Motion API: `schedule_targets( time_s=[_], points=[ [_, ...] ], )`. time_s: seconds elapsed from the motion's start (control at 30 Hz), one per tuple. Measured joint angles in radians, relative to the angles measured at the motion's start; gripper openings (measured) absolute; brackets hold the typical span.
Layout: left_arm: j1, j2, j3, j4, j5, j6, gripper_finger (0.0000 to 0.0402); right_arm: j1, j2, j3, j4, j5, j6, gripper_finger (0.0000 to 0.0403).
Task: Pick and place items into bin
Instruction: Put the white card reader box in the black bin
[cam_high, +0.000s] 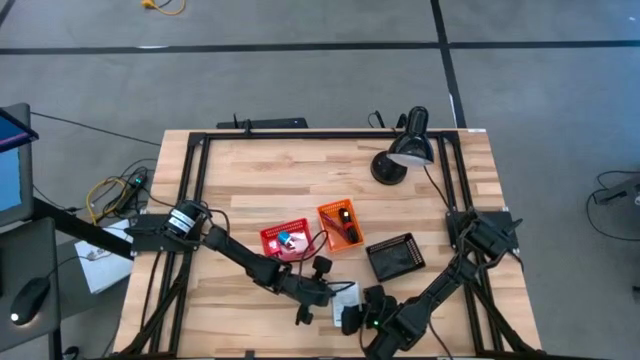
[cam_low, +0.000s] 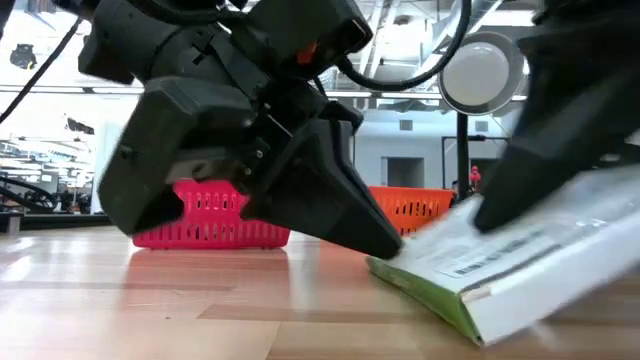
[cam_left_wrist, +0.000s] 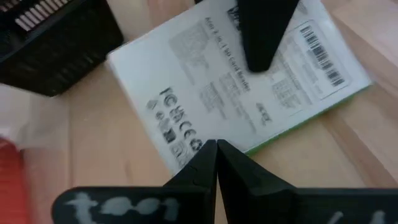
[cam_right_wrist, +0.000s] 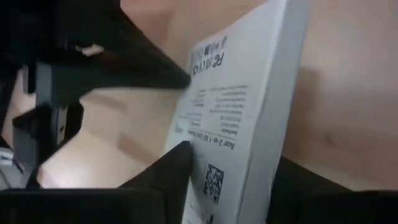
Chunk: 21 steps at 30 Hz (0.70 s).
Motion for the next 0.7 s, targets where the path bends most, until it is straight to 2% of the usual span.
schedule_targets(
  time_s=[0.23,0.33,0.43,0.6,0.7],
  points=[
    [-0.011,-0.146,0.001,-0.093,-0.142,0.002,0.0000,0.004,-0.001,0.001,0.002,0.043,-0.015,0.0073],
    [-0.015,-0.217,0.000,-0.133,-0.195,0.004,0.0000,0.017,-0.002,0.001,0.002,0.095,-0.025,0.0051],
    [-0.026,-0.300,0.002,-0.198,-0.267,0.027,0.0000,0.026,-0.002,0.011,-0.015,0.133,-0.109,0.0046],
    [-0.040,-0.430,0.002,-0.370,-0.418,0.031,0.0000,0.025,-0.016,0.053,-0.101,0.123,-0.228,0.0063],
    [-0.039,-0.510,0.002,-0.437,-0.448,0.003,0.0000,0.014,-0.045,0.101,-0.177,0.129,-0.301,0.0062]
  ],
)
